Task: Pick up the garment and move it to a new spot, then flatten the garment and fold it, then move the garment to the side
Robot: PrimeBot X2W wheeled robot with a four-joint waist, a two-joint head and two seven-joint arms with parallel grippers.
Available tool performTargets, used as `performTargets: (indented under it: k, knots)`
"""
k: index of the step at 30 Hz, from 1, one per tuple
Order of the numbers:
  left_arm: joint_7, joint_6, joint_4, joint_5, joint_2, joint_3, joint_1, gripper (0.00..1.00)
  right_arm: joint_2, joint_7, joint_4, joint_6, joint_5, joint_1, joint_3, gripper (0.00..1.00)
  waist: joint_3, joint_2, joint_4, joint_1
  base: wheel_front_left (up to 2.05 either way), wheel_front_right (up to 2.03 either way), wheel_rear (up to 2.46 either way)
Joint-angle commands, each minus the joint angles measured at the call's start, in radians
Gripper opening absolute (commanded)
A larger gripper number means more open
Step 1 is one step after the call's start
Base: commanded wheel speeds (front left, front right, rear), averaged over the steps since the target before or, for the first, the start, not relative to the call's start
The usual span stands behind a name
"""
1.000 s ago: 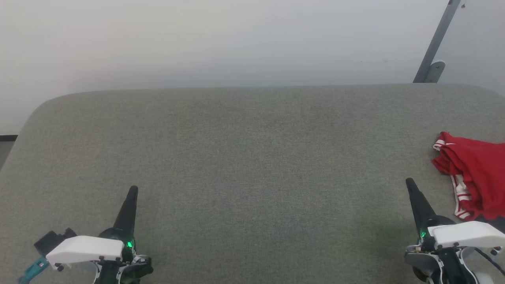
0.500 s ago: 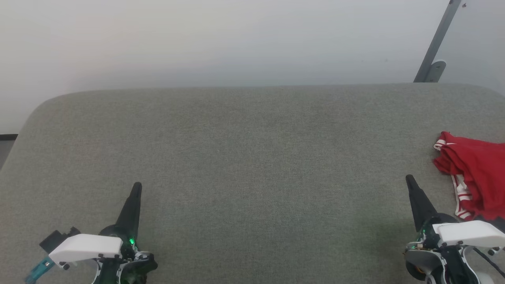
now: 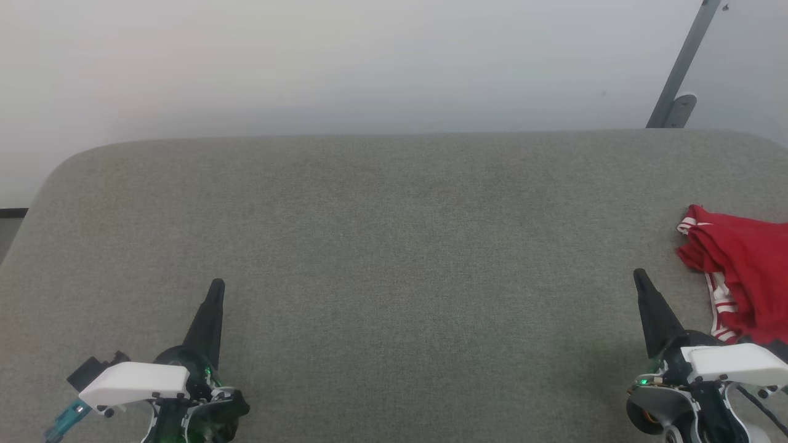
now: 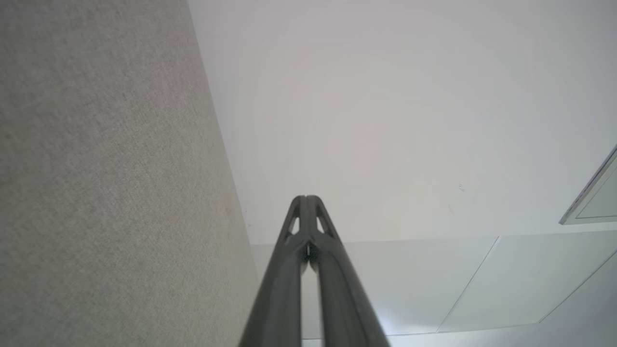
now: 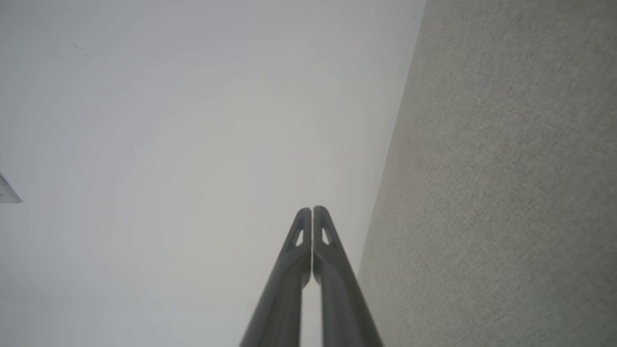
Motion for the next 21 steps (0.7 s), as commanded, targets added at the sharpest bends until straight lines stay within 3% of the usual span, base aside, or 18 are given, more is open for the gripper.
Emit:
performTargets:
  k: [1, 21]
  knots:
    - [0.003, -0.003, -0.003, -0.003, -0.001, 0.003, -0.011, 0.0, 0.003, 0.003, -0.004, 0.0, 0.004, -0.007, -0.001, 0.0, 0.0, 0.0, 0.0, 0.0, 0.0, 0.0, 0.0]
    - [0.003, -0.003, -0.003, -0.003, -0.001, 0.003, -0.011, 0.0, 0.003, 0.003, -0.004, 0.0, 0.004, -0.007, 0.0, 0.0, 0.0, 0.0, 0.0, 0.0, 0.0, 0.0, 0.0]
